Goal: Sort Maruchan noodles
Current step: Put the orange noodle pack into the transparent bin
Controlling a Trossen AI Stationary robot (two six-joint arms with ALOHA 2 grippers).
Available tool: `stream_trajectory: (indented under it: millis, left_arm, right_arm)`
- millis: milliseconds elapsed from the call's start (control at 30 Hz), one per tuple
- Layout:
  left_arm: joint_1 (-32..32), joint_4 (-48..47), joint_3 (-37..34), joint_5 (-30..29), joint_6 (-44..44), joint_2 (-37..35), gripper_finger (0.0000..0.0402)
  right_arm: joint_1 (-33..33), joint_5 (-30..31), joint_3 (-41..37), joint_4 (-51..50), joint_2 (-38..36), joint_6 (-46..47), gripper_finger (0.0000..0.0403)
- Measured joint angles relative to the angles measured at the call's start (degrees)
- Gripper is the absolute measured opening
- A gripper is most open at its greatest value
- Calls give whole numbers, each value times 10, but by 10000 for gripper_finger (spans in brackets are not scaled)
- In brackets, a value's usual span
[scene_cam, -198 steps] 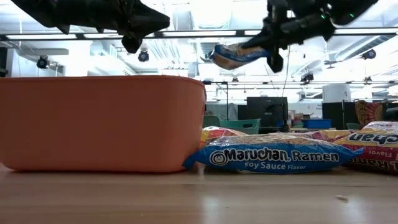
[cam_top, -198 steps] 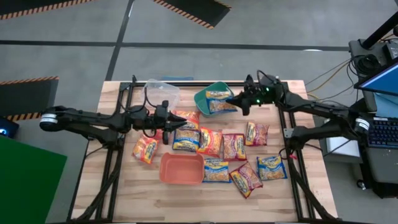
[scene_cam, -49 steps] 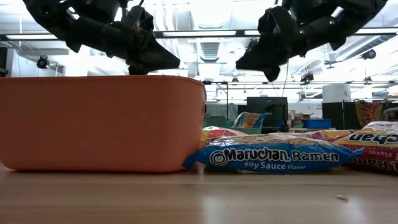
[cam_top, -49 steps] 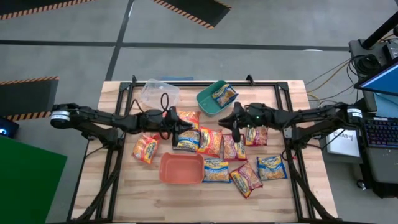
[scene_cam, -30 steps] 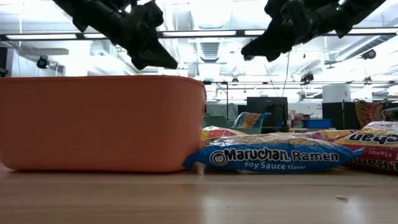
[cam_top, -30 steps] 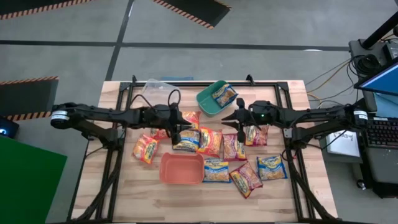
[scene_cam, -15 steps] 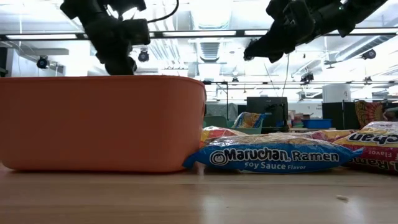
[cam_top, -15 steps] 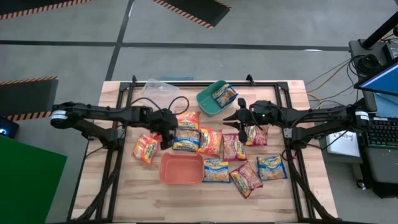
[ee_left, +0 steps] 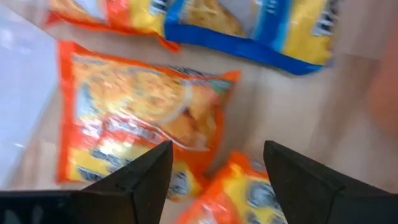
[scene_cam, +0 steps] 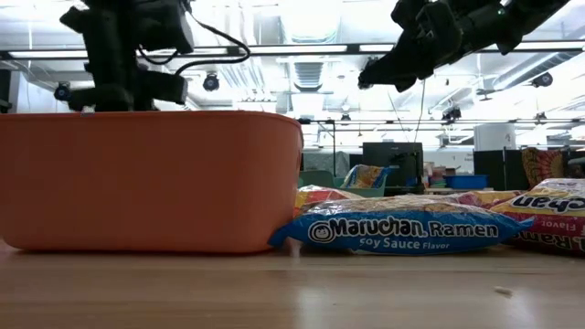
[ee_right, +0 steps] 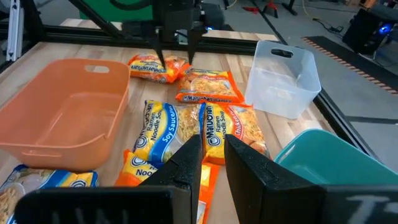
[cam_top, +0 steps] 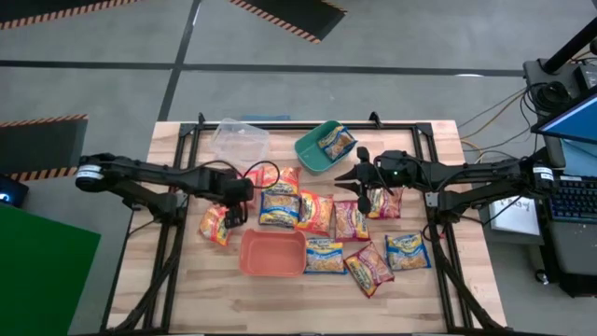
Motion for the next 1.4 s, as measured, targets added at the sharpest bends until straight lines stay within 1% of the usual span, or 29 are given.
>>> stream_trajectory:
  millis: [100, 233, 333, 467, 667, 767, 833, 933, 1100, 1200, 1233, 1400]
  left_arm:
    - [0, 33, -15, -30, 27, 0, 228]
    - [0, 79, -39, -36, 45, 0, 227]
    - [0, 99, -61, -39, 42, 0, 227]
    - [0, 146, -89, -60, 39, 0, 227]
    - [0, 190, -120, -67, 30, 0, 226]
    - [0, 211, -137, -71, 17, 0, 217]
    - [0, 215, -145, -73, 5, 0, 203]
    - [0, 219, -149, -76, -8, 0, 168]
    - [0, 220, -152, -77, -21, -1, 80]
    - [0, 214, -149, -59, -30, 0, 20]
    - [0, 214, -146, -50, -32, 0, 11]
    - [-1, 199, -126, -38, -30, -12, 5]
  right_arm:
    - [-1, 0, 0, 0, 0, 0, 59]
    - [-4, 0, 0, 0, 0, 0, 59]
    - [-8, 0, 0, 0, 0, 0, 59]
    - [-10, 1, -1, 0, 0, 0, 59]
    - [-10, 1, -1, -1, 0, 1, 59]
    - [-10, 1, -1, -1, 0, 1, 59]
    - [-10, 1, -1, -1, 0, 1, 59]
    - [-10, 1, -2, 0, 0, 2, 59]
    - [-10, 1, -2, 0, 0, 2, 59]
    - [-10, 1, -2, 0, 0, 2, 59]
    - [-10, 1, -2, 0, 0, 2, 59]
    - [-10, 1, -2, 0, 0, 3, 59]
